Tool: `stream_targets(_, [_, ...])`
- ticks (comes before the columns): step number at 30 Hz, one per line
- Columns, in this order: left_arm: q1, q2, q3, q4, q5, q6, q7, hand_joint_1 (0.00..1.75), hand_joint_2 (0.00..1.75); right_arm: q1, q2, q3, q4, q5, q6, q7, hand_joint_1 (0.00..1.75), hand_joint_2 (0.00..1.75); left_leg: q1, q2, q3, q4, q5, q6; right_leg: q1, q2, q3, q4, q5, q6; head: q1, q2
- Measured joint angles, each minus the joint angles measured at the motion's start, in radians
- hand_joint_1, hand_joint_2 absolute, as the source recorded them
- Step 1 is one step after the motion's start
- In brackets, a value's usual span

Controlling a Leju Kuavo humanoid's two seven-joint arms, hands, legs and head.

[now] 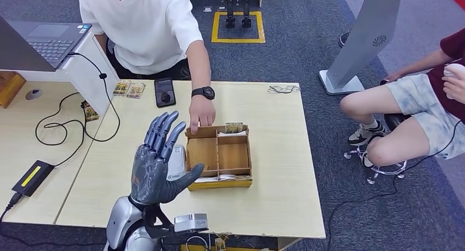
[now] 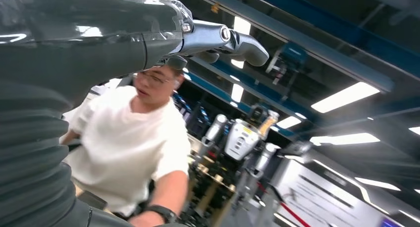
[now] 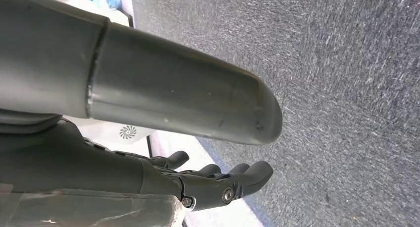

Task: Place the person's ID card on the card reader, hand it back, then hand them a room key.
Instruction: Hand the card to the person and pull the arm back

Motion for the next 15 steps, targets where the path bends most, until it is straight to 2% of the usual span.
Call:
stream_targets(8, [0.000, 0.028, -0.118, 0.014, 0.032, -0.055, -0.031, 0.00, 1.75, 0.000, 0.000, 0.000, -0.002, 0.000, -0.015, -0.012, 0.00, 0.00, 0.000, 0.000, 0.000, 0.000, 0.000, 0.000, 0.000, 0.000, 0.000, 0.000, 0.000, 0.000, 0.000, 0.000])
stream_targets(15, [-0.033, 0.046, -0.191, 0.104, -0.001, -0.112, -0.012, 0.00, 1.75, -0.008, -0.004, 0.005, 0.009, 0.000, -0.029, -0.019, 0.00, 0.00, 0.000, 0.000, 0.000, 0.000, 0.000, 0.000, 0.000, 0.000, 0.000, 0.000, 0.000, 0.000, 0.000, 0.000])
